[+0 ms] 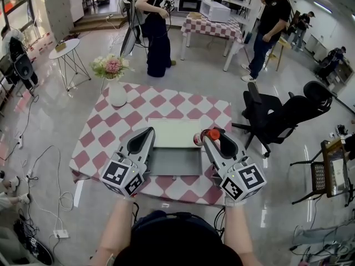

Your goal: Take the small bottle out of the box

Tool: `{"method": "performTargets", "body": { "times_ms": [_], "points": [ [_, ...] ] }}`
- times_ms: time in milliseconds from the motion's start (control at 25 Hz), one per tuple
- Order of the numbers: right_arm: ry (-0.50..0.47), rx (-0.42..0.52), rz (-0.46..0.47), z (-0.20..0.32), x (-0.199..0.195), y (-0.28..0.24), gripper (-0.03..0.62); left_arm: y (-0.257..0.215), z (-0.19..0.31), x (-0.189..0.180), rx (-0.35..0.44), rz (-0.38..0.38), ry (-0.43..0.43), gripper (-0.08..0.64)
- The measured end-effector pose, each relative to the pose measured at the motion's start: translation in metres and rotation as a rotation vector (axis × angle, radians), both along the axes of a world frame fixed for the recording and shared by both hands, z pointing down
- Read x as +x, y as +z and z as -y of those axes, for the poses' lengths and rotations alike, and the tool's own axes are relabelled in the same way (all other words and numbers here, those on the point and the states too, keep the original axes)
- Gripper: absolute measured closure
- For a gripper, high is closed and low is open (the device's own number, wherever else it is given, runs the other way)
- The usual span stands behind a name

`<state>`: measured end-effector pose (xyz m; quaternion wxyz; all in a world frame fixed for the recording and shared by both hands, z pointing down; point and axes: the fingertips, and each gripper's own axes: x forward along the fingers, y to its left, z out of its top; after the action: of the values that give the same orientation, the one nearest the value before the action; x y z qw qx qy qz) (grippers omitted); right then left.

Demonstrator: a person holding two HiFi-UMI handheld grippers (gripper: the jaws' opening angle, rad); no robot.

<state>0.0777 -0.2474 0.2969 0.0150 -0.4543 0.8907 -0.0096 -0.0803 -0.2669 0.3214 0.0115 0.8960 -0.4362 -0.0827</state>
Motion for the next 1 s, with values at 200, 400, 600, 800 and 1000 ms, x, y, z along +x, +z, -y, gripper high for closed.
{"method": "performTargets", "body": {
  "times_ms": [200,400,600,800,1000],
  "points": [
    [0.004,0.001,0.0,-0.0017,0.0003,-0.0012,0.445,0.0029,-0.0004,-0.0002,0.001,0.0,0.004,0.552],
    [0.007,0.002,-0.001,-0.0024,0.001,-0.0012,0.445,0.0018,-0.0011,0.0001,-0.001,-0.004,0.005,0.552],
    [0.01,0.001,0.0,-0.0034,0.0015,0.0015,0.445,0.0065,-0.0011,0.0011,-0.004,-0.002,0.01,0.552],
    [0.016,-0.002,-0.002,-0.0025,0.0025,0.0026,0.445,0.0075,0.0003,0.0027,-0.01,-0.001,0.015,0.552],
    [0.018,-0.005,-0.002,-0.0024,0.0033,0.0038,0.445,0.0076,0.0005,0.0029,-0.014,0.0,0.017,0.552]
  ]
}}
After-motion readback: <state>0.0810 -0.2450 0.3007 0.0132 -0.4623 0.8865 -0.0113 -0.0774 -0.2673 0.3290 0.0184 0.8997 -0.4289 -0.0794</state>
